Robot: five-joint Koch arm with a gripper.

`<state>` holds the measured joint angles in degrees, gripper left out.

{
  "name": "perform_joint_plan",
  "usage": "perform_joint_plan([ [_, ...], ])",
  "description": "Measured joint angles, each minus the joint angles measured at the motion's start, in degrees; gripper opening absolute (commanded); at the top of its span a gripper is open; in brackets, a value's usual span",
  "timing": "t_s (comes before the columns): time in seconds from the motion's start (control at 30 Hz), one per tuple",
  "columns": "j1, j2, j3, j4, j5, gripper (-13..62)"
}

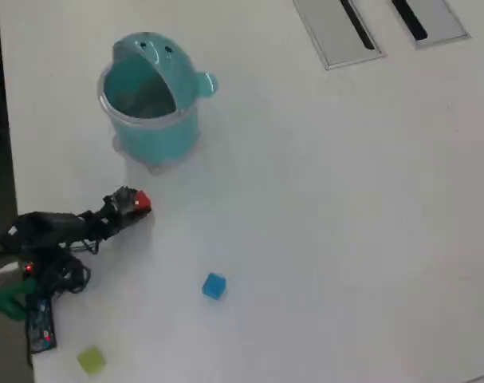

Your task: Grasp RGB lego blocks and put them in the bin one by one.

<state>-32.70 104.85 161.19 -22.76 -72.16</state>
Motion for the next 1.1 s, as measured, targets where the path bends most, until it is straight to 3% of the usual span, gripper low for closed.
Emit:
perform_joint_plan([
  [0.4,1.5,16.2,0.1,1.0,2.0,19.7],
  [0.57,0.0,26.4,-5.6,11.2,2.5,19.6],
  [1.1,-5.6,26.4,-37.4,38.3,1.7,19.6],
])
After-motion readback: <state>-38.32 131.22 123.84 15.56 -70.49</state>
